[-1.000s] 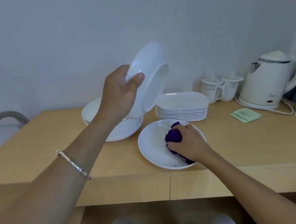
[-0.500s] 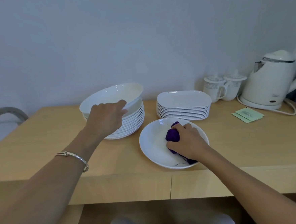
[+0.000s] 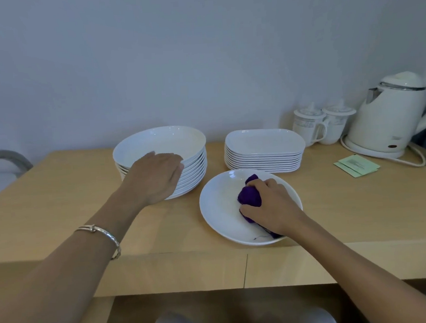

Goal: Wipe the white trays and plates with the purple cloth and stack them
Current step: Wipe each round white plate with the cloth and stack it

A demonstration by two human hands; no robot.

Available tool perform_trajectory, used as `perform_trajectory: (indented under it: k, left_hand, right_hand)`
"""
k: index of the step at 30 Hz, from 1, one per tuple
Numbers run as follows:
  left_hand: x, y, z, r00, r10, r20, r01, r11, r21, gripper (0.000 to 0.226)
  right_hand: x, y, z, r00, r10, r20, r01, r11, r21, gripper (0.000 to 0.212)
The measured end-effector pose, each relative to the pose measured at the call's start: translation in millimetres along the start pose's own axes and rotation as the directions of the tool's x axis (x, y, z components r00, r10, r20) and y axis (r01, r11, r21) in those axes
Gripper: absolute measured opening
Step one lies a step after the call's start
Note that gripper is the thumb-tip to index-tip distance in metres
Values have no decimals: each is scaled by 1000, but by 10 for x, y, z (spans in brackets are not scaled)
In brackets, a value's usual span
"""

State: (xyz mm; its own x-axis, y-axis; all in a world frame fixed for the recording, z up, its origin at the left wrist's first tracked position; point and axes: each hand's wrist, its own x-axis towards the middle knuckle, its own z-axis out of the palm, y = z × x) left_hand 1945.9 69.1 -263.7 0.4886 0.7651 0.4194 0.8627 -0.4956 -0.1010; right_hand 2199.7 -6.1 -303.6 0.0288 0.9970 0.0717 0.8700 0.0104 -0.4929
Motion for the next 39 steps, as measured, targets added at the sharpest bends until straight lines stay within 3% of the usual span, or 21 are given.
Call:
perform_trajectory:
  k: [3, 5, 7, 9, 12, 14, 17, 20, 25, 28, 31, 34, 39]
  left_hand:
    - [-89, 186, 110, 986, -2, -169, 9, 999, 41, 59]
    - [-269, 490, 223, 968, 9, -251, -55, 982, -178, 58]
    - [-445, 801, 319, 982, 56, -182, -128, 904, -408, 69]
    - [-533, 954, 421, 996, 73, -49, -88, 833, -547, 76]
    - [-543, 963, 526, 998, 56, -26, -60, 776, -628, 84]
    - [-531, 951, 552, 997, 70, -16, -64, 772, -632, 95]
    - [-531, 976, 524, 998, 54, 25, -26, 775, -631, 106]
    - [-512, 1010, 466, 997, 10, 73, 36, 794, -607, 116]
    - [-521, 1003, 473, 985, -37, 168, 130, 799, -587, 126]
    - [-514, 1003, 478, 985, -11, 173, 127, 724, -678, 126]
    - [-519, 975, 467, 994, 36, 102, 56, 636, -770, 124]
    - [-532, 963, 487, 995, 62, 76, 21, 625, -780, 122]
    - [-528, 968, 527, 996, 61, 64, 3, 700, -714, 110]
  right_hand:
    - [-2, 31, -30, 998, -56, 43, 58, 997, -52, 56]
    - [-32, 38, -71, 988, -105, 110, 102, 994, 30, 57]
    - [-68, 3, -99, 961, -207, 185, 185, 974, 131, 59]
    - [-108, -122, -101, 902, -351, 250, 303, 929, 212, 54]
    - [-25, -317, -70, 815, -526, 244, 437, 834, 338, 43]
    - [146, -355, -6, 799, -558, 226, 489, 820, 298, 37]
    - [454, -260, 161, 828, -542, 144, 519, 838, 167, 31]
    - [644, -91, 155, 900, -429, 79, 430, 903, 8, 48]
    - [393, 239, -260, 961, -245, 129, 270, 932, -243, 49]
    - [-31, 247, -463, 922, -239, 304, 284, 952, -115, 36]
    - [-201, 9, -397, 863, -277, 423, 242, 961, 136, 41]
    - [-14, -228, -113, 858, -394, 329, 355, 919, 174, 38]
    - [433, -279, 149, 892, -445, 73, 433, 891, 138, 5]
